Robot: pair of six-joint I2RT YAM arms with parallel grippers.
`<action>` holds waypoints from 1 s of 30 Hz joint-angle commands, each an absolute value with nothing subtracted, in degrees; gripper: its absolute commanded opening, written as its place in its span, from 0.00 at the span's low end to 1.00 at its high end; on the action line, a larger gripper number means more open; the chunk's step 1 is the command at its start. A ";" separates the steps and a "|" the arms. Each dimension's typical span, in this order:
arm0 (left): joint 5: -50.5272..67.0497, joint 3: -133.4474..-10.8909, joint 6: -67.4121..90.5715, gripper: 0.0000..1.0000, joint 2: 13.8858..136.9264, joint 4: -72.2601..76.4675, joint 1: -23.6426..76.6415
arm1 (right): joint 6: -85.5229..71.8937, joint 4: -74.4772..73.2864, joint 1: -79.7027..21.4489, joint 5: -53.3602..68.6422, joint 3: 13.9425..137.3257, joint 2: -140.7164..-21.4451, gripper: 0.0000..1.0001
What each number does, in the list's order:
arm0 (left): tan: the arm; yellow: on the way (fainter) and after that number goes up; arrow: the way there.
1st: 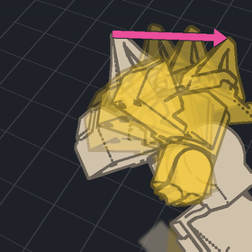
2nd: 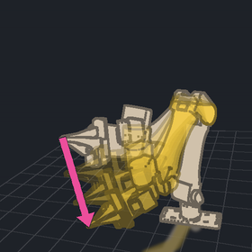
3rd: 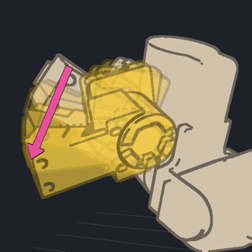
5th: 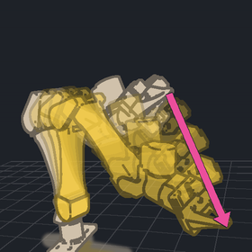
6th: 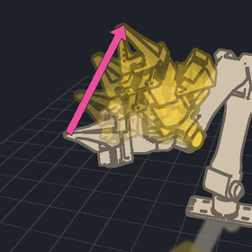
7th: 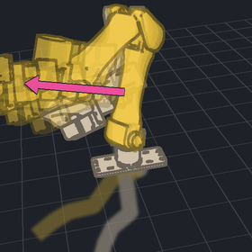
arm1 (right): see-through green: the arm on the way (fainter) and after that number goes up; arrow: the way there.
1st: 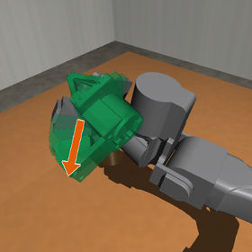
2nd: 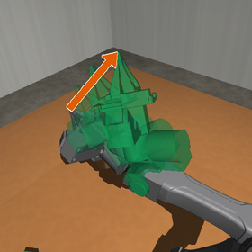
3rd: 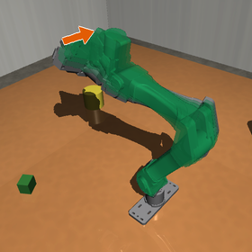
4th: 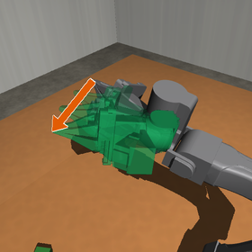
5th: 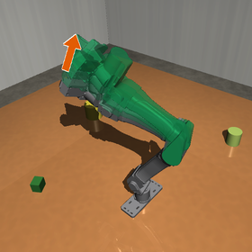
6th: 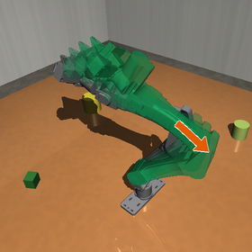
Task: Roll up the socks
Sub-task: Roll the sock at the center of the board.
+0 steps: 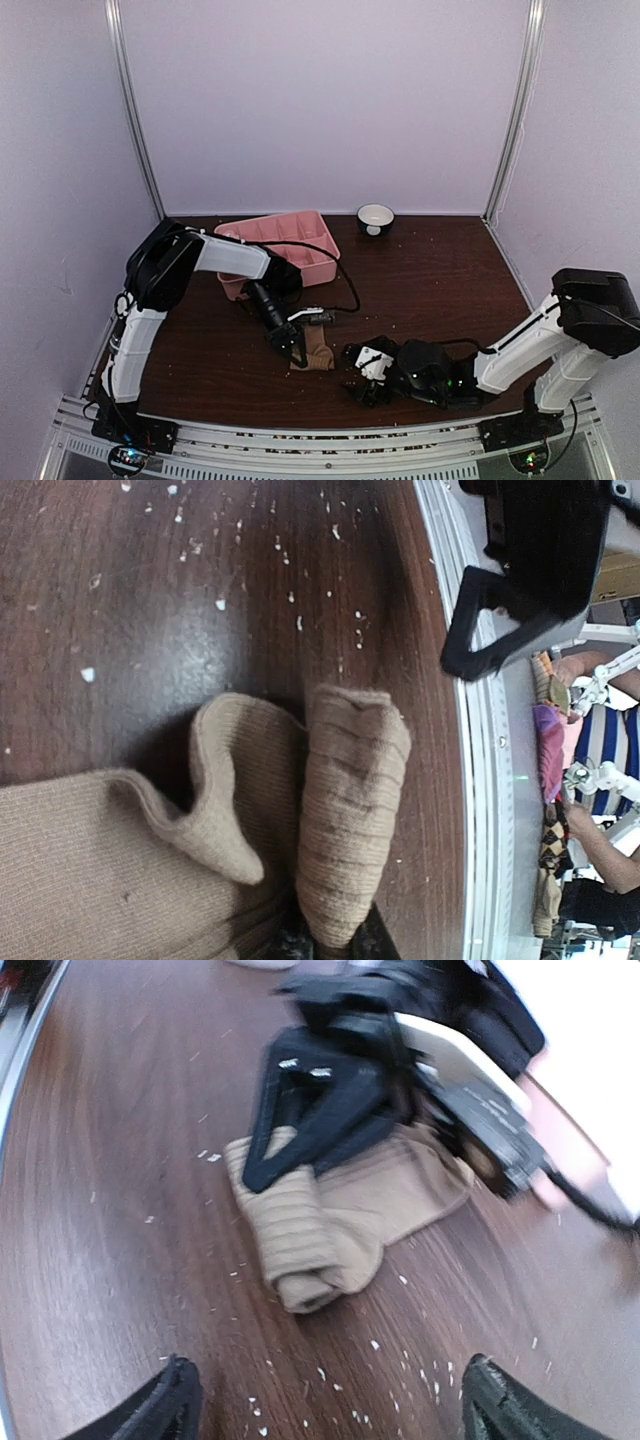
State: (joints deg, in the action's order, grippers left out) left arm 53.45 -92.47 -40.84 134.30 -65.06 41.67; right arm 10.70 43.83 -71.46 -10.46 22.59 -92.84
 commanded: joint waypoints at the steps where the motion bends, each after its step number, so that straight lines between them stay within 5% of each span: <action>1: 49.39 -92.84 -41.41 0.00 138.34 -66.82 41.76 | 28.09 32.46 -73.52 -12.64 29.12 -97.10 0.83; 20: 50.51 -95.35 -45.65 0.02 139.37 -71.23 41.77 | 39.53 11.86 -68.41 -1.57 48.57 -109.05 0.04; 25: 48.79 -95.30 -45.98 0.46 136.22 -71.10 41.39 | 34.63 7.59 -68.40 3.53 48.61 -107.84 0.00; 26: 48.71 -95.09 -46.20 0.86 135.09 -71.29 40.99 | 33.04 7.02 -68.52 4.50 48.42 -107.65 0.00; 27: 48.40 -94.70 -45.96 0.97 133.70 -71.13 40.53 | 31.52 6.73 -68.65 5.40 48.14 -107.40 0.00; 30: 45.58 -92.76 -44.64 0.98 128.59 -69.48 39.23 | 27.68 5.91 -69.17 6.79 47.49 -107.10 0.00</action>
State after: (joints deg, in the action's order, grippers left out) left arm 54.98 -94.89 -44.56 133.19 -75.83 41.52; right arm 34.39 14.72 -68.40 0.80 49.23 -106.91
